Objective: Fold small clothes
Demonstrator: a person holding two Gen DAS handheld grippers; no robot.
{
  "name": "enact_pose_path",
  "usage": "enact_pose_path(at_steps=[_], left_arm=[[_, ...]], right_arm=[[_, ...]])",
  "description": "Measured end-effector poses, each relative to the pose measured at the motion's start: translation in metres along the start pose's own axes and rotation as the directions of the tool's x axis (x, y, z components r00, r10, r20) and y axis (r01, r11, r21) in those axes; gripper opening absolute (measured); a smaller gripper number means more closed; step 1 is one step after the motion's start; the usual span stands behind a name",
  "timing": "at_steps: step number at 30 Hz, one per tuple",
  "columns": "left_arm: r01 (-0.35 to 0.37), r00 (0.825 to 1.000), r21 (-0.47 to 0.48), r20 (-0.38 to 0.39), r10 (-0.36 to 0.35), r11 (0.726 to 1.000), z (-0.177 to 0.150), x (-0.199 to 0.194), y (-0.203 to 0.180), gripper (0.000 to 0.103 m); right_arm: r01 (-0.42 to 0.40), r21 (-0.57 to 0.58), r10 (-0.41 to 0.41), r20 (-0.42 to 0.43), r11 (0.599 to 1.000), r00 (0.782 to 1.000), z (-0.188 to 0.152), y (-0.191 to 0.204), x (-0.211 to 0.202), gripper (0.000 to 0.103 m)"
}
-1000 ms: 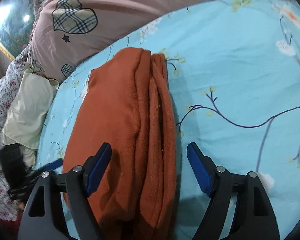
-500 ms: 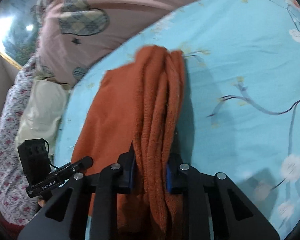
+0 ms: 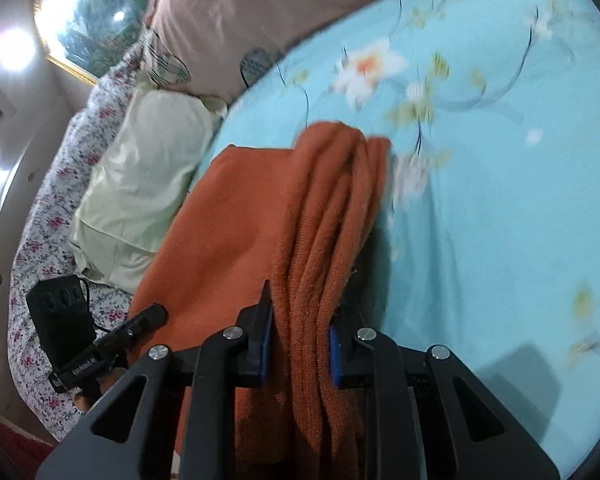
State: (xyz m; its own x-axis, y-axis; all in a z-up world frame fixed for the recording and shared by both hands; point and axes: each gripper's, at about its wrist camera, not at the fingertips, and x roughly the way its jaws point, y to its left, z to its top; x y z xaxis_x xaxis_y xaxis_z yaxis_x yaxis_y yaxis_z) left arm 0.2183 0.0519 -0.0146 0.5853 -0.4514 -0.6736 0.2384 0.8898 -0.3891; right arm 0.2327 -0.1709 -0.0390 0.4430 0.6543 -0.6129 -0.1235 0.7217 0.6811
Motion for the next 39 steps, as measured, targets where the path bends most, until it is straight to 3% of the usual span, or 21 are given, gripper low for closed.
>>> enact_pose_path(at_steps=[3, 6, 10, 13, 17, 19, 21, 24, 26, 29, 32, 35, 39], left_arm=[[-0.035, 0.998, -0.054, -0.059, 0.032, 0.998, -0.02, 0.005, 0.031, 0.026], [-0.042, 0.997, -0.103, -0.075, 0.035, 0.994, -0.032, 0.011, 0.05, 0.037], [-0.098, 0.993, -0.085, -0.077, 0.091, 0.992, -0.033, 0.012, 0.048, 0.056], [-0.11, 0.991, -0.086, -0.083, 0.103, 0.99, -0.034, 0.01, 0.051, 0.059], [-0.154, 0.987, -0.069, -0.048, 0.151, 0.986, -0.032, -0.01, 0.045, 0.058], [-0.175, 0.985, -0.05, -0.006, 0.175, 0.983, -0.026, -0.024, 0.041, 0.055], [-0.145, 0.989, -0.046, 0.03, 0.146, 0.988, -0.02, -0.035, 0.037, 0.055], [-0.067, 0.996, -0.035, 0.048, 0.069, 0.997, -0.015, -0.038, 0.027, 0.052], [-0.055, 0.998, -0.009, 0.042, 0.056, 0.998, -0.015, -0.034, 0.019, 0.051], [-0.044, 0.999, 0.026, 0.015, 0.043, 0.999, -0.017, -0.026, 0.01, 0.051], [-0.028, 1.0, 0.044, -0.006, 0.029, 0.999, -0.02, -0.019, 0.005, 0.05], [0.012, 1.0, 0.07, -0.01, -0.011, 0.998, -0.02, -0.019, 0.0, 0.05], [0.019, 0.999, 0.109, -0.049, -0.014, 0.994, -0.023, -0.005, -0.007, 0.047]], right_arm=[[0.016, 0.033, -0.015, -0.009, 0.999, 1.0, -0.007, -0.007, 0.005, 0.024], [0.041, 0.032, -0.041, -0.008, 0.999, 0.999, -0.008, -0.006, 0.004, 0.026], [0.082, 0.027, -0.081, -0.01, 0.996, 0.997, -0.008, -0.004, 0.005, 0.031], [0.132, 0.021, -0.132, -0.001, 0.991, 0.991, -0.008, -0.002, -0.006, 0.037], [0.204, -0.023, -0.2, 0.1, 0.979, 0.975, 0.003, 0.016, -0.031, 0.039], [0.178, -0.029, -0.174, 0.115, 0.984, 0.978, 0.014, 0.021, -0.034, 0.039], [0.131, -0.038, -0.127, 0.092, 0.991, 0.988, 0.028, 0.025, -0.025, 0.039], [0.172, -0.034, -0.17, 0.057, 0.984, 0.984, 0.045, 0.024, -0.001, 0.039], [0.179, -0.014, -0.179, 0.036, 0.984, 0.983, 0.052, 0.017, 0.013, 0.037], [0.178, -0.003, -0.178, 0.028, 0.984, 0.984, 0.059, 0.016, 0.02, 0.011], [0.129, -0.046, -0.123, 0.118, 0.991, 0.985, 0.061, 0.037, -0.007, 0.01], [0.168, -0.078, -0.152, 0.181, 0.983, 0.972, 0.059, 0.047, -0.027, 0.01], [0.268, -0.031, -0.263, 0.115, 0.963, 0.958, 0.051, 0.021, -0.009, 0.01]])
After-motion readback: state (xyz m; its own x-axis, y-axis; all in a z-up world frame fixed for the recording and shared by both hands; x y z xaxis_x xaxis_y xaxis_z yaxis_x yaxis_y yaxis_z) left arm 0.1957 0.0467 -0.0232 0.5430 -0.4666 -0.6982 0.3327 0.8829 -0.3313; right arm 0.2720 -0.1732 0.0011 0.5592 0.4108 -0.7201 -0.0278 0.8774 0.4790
